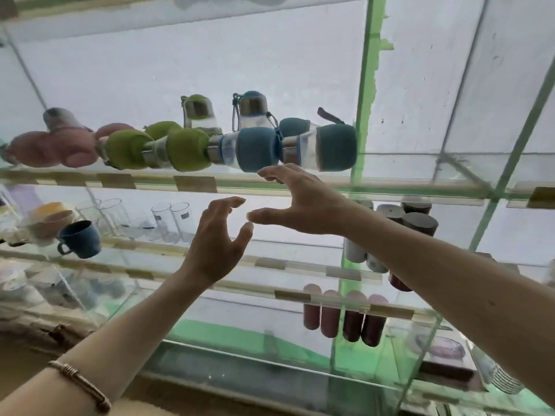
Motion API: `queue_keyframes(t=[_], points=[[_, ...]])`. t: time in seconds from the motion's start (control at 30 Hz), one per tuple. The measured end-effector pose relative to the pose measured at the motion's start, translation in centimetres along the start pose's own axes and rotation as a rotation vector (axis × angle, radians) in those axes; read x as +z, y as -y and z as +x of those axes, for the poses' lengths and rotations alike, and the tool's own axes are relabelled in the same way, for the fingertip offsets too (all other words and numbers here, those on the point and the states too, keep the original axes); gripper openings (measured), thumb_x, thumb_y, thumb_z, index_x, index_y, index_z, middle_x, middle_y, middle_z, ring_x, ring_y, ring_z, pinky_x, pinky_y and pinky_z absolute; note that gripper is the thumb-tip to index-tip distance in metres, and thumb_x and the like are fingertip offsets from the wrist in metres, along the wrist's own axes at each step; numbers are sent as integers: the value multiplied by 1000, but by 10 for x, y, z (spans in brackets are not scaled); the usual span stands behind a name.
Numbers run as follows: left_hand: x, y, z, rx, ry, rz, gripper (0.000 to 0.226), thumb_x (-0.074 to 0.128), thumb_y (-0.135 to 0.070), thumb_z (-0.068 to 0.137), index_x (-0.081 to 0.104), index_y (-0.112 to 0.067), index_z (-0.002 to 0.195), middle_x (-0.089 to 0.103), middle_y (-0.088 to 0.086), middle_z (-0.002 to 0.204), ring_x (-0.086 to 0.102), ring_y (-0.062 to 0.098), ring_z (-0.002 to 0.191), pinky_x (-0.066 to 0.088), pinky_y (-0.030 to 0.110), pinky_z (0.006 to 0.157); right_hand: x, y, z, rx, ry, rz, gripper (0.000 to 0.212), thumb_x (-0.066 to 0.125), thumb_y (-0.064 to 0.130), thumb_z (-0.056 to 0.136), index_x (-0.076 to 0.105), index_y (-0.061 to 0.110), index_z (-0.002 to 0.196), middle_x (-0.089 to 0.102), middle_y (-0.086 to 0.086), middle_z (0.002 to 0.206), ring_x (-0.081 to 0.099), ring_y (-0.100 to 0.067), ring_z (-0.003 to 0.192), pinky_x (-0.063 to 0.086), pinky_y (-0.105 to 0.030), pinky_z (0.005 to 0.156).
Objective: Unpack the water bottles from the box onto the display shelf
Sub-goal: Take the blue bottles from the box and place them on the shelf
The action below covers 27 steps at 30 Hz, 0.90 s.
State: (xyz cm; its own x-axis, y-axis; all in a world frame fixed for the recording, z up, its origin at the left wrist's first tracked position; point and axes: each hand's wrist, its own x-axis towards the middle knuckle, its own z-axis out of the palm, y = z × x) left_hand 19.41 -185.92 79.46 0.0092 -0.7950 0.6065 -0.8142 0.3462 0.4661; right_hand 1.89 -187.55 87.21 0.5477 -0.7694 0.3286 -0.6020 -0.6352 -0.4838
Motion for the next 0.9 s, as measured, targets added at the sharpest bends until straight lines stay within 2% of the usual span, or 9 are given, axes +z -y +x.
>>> queue_keyframes(t=[0.17, 0.27, 0.37, 0.5, 0.63, 0.77, 0.9], points=[[-40, 42, -34, -109, -17, -84, 36, 60, -20, 90, 52, -13, 124, 56, 0, 120, 55, 13, 103, 44, 27, 88, 43, 46, 16, -39, 77, 7, 70, 64, 49, 83, 38, 19, 141, 39, -1, 147, 40, -16, 130, 32, -22, 95], [-73, 72, -54, -158, 12, -104, 33, 58, -25, 91, 52, -14, 122, 56, -4, 113, 56, 14, 105, 47, 32, 92, 72, 84, 33, -73, 103, 8, 68, 64, 50, 83, 41, 20, 140, 42, 1, 144, 42, -14, 128, 34, -23, 96], [-112, 105, -81, -223, 55, -130, 33, 56, -30, 93, 50, -17, 123, 57, -4, 119, 56, 13, 107, 48, 35, 94, 108, 130, 51, -77, 123, 66, 67, 63, 51, 83, 40, 23, 140, 45, 2, 143, 44, -12, 124, 40, -28, 100], [-162, 153, -127, -330, 68, -169, 36, 54, -32, 93, 48, -18, 127, 56, -5, 122, 57, 11, 107, 48, 27, 92, 167, 191, 69, -109, 175, 111, 65, 62, 51, 84, 40, 25, 140, 48, 3, 139, 46, -8, 114, 38, -23, 93], [-211, 206, -177, -474, 82, -148, 31, 52, -33, 95, 48, -21, 123, 54, -8, 117, 55, 7, 103, 42, 11, 74, 231, 243, 82, -138, 242, 161, 61, 63, 49, 85, 45, 21, 136, 51, 1, 135, 49, -12, 118, 41, -28, 100], [-249, 255, -220, -617, 78, -143, 27, 53, -30, 95, 52, -19, 119, 57, -5, 110, 57, 7, 97, 42, 9, 69, 292, 284, 94, -142, 385, 187, 66, 64, 49, 84, 42, 21, 140, 48, 1, 138, 48, -13, 122, 40, -29, 101], [-272, 305, -252, -708, 53, -83, 22, 52, -30, 95, 56, -20, 115, 56, -7, 105, 55, 2, 86, 41, 12, 72, 348, 314, 112, -171, 496, 160, 68, 63, 51, 84, 41, 20, 140, 49, 1, 137, 48, -16, 122, 41, -33, 102]])
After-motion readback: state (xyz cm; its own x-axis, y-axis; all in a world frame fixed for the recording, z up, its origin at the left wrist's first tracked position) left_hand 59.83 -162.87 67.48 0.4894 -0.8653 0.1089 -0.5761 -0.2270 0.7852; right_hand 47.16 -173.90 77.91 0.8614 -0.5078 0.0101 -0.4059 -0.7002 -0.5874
